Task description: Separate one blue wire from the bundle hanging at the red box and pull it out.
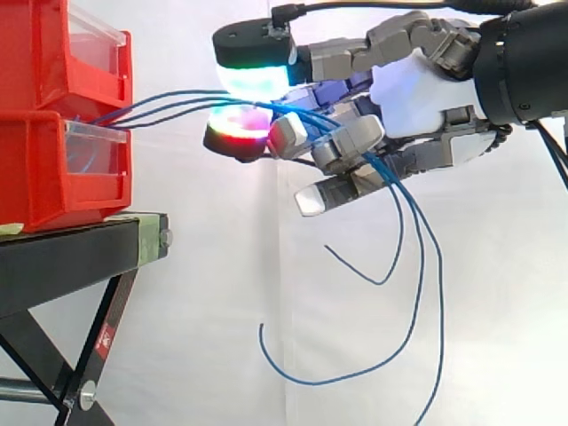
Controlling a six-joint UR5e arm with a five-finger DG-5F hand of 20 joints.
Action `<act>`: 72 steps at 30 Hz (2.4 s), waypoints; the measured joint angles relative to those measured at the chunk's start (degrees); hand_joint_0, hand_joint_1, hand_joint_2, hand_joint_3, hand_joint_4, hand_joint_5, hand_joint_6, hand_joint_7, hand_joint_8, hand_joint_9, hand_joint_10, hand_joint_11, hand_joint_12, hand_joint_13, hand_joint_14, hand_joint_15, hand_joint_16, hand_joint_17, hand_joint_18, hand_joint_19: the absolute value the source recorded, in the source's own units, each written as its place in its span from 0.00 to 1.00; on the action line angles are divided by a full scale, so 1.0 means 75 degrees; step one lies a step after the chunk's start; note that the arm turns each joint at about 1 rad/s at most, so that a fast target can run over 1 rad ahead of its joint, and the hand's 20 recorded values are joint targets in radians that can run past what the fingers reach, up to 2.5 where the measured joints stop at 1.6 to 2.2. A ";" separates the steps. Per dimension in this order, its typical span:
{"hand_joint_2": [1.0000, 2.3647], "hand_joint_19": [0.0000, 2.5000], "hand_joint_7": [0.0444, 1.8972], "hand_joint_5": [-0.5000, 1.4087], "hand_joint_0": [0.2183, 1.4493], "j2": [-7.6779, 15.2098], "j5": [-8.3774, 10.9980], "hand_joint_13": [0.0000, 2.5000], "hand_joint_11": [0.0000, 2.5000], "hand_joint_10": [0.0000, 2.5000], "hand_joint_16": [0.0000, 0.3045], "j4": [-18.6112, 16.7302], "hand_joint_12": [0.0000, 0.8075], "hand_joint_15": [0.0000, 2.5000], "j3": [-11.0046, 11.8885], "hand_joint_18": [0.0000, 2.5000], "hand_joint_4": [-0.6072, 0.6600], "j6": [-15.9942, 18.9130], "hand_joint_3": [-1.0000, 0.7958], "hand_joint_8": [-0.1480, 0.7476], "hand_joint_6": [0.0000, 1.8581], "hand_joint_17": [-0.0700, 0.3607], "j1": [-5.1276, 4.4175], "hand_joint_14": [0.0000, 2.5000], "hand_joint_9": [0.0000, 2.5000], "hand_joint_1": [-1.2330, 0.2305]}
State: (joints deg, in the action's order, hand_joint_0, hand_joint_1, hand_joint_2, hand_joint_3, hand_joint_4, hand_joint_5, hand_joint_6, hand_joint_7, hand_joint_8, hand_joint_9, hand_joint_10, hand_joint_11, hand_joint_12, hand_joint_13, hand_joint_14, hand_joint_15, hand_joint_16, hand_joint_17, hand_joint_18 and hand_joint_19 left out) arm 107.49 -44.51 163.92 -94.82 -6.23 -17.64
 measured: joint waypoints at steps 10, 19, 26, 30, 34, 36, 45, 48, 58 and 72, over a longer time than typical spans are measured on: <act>0.01 0.29 0.43 0.15 0.39 0.0000 0.0005 0.39 0.59 0.00 0.17 -0.0001 0.55 0.58 0.0001 0.37 0.62 -0.0001 0.33 0.54 0.52 0.43 -0.0008 0.43 0.42 0.27; 0.01 0.30 0.43 0.15 0.36 0.0000 0.0015 0.39 0.59 0.00 0.17 0.0004 0.54 0.58 0.0001 0.36 0.62 -0.0001 0.35 0.54 0.52 0.44 -0.0005 0.44 0.43 0.29; 0.01 0.30 0.43 0.15 0.34 0.0000 0.0017 0.38 0.59 0.00 0.17 0.0002 0.55 0.57 0.0002 0.35 0.62 -0.0001 0.37 0.54 0.52 0.44 -0.0004 0.45 0.43 0.33; 0.01 0.30 0.43 0.15 0.34 0.0000 0.0017 0.38 0.59 0.00 0.17 0.0009 0.54 0.56 0.0007 0.35 0.62 -0.0001 0.37 0.54 0.52 0.44 -0.0007 0.45 0.43 0.34; 0.01 0.31 0.44 0.15 0.34 0.0000 0.0017 0.38 0.59 0.00 0.17 0.0004 0.54 0.56 0.0005 0.35 0.61 -0.0001 0.38 0.54 0.51 0.44 -0.0007 0.45 0.44 0.34; 0.01 0.31 0.44 0.15 0.35 0.0000 0.0017 0.38 0.59 0.00 0.17 0.0002 0.53 0.56 0.0005 0.35 0.59 -0.0001 0.38 0.53 0.52 0.44 -0.0008 0.45 0.44 0.34; 0.02 0.30 0.46 0.15 0.40 0.0000 0.0017 0.39 0.60 0.00 0.17 -0.0001 0.54 0.58 0.0004 0.35 0.56 0.0004 0.44 0.53 0.52 0.44 -0.0006 0.43 0.44 0.25; 0.02 0.29 0.44 0.15 0.41 0.0000 0.0017 0.39 0.60 0.00 0.17 0.0000 0.55 0.59 0.0004 0.35 0.60 0.0007 0.44 0.54 0.52 0.44 -0.0005 0.42 0.43 0.23; 0.01 0.28 0.45 0.14 0.41 0.0000 0.0007 0.37 0.60 0.00 0.18 -0.0001 0.55 0.60 0.0005 0.34 0.61 0.0006 0.43 0.53 0.52 0.44 -0.0005 0.41 0.41 0.20; 0.01 0.29 0.45 0.14 0.30 0.0000 0.0005 0.36 0.60 0.00 0.18 -0.0001 0.56 0.57 0.0004 0.33 0.63 0.0011 0.34 0.55 0.52 0.45 -0.0006 0.44 0.41 0.26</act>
State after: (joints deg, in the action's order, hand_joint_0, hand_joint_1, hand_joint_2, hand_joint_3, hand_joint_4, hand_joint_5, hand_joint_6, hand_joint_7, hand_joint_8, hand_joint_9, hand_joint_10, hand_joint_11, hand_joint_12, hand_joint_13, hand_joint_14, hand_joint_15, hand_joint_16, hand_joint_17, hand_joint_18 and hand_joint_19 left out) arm 107.49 -44.47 163.92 -94.79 -6.15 -17.68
